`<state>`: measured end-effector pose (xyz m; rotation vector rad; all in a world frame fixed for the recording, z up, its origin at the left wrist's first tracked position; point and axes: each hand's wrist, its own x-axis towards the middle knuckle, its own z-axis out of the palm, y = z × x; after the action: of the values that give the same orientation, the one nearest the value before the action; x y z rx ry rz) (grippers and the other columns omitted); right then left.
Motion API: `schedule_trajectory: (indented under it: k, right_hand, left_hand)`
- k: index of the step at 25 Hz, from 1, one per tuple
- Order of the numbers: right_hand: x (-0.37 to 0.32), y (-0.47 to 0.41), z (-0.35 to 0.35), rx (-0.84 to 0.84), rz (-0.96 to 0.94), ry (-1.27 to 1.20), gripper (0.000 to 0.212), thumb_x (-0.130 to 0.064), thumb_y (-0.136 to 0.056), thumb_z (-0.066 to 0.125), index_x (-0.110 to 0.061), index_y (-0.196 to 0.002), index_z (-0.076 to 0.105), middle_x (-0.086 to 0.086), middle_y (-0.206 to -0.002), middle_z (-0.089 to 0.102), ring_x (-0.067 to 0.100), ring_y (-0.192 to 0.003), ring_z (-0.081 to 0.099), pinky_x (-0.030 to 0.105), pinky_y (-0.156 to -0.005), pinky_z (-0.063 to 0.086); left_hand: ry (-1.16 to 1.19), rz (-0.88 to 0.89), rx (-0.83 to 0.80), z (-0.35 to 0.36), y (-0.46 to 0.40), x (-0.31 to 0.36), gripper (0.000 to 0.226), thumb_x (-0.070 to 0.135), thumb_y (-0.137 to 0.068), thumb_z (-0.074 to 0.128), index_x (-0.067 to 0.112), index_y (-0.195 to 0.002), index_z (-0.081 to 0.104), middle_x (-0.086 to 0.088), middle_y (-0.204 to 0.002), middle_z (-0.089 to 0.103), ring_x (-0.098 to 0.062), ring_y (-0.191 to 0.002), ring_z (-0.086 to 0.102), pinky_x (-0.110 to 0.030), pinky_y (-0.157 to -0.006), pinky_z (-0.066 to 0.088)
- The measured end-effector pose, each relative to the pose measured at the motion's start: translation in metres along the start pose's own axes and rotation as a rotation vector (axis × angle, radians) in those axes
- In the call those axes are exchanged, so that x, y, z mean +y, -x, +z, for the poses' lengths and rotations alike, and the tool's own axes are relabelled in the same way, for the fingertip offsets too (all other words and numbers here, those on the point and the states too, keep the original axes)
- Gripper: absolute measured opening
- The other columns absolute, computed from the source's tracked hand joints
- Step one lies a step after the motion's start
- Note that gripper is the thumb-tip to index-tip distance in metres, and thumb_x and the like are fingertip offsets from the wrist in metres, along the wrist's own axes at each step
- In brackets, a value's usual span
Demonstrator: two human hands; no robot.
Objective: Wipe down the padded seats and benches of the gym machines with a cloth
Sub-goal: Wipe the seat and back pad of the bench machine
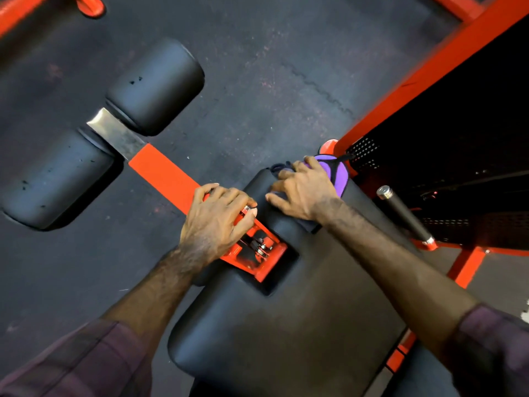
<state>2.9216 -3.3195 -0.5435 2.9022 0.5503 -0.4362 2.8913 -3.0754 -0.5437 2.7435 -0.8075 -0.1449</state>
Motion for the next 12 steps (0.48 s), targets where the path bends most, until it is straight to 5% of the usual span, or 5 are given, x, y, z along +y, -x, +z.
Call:
schedule_trajectory:
  k: [4,7,12]
  right_hand:
    - [0.028,-0.008,-0.005,0.051,0.416,-0.125,0.053,-0.066,-0.097,0.037,-0.034,-0.106,0.078,-0.001,-0.118,0.070,0.037,-0.109,0.061,0.048,-0.092,0.047]
    - [0.025,-0.008,-0.003,0.196,0.529,-0.259,0.046,-0.067,-0.098,0.043,-0.038,-0.113,0.076,-0.004,-0.120,0.070,0.038,-0.104,0.062,0.045,-0.087,0.050]
    - [-0.024,0.034,0.017,0.423,0.544,-0.323,0.033,-0.051,-0.105,0.053,-0.033,-0.122,0.075,-0.006,-0.140,0.066,0.037,-0.146,0.043,0.059,-0.119,0.030]
  left_hand:
    - [0.027,0.003,0.014,0.001,0.001,-0.002,0.031,0.050,-0.107,0.041,0.035,-0.113,0.067,0.016,-0.118,0.069,-0.014,-0.108,0.062,-0.044,-0.114,0.033]
    - [0.046,0.017,0.034,0.001,0.002,-0.003,0.028,0.049,-0.108,0.044,0.036,-0.113,0.068,0.018,-0.118,0.069,-0.012,-0.109,0.062,-0.045,-0.113,0.033]
    - [0.068,0.033,0.047,-0.002,0.001,-0.003,0.023,0.045,-0.107,0.047,0.038,-0.114,0.068,0.020,-0.117,0.068,-0.010,-0.110,0.061,-0.044,-0.112,0.034]
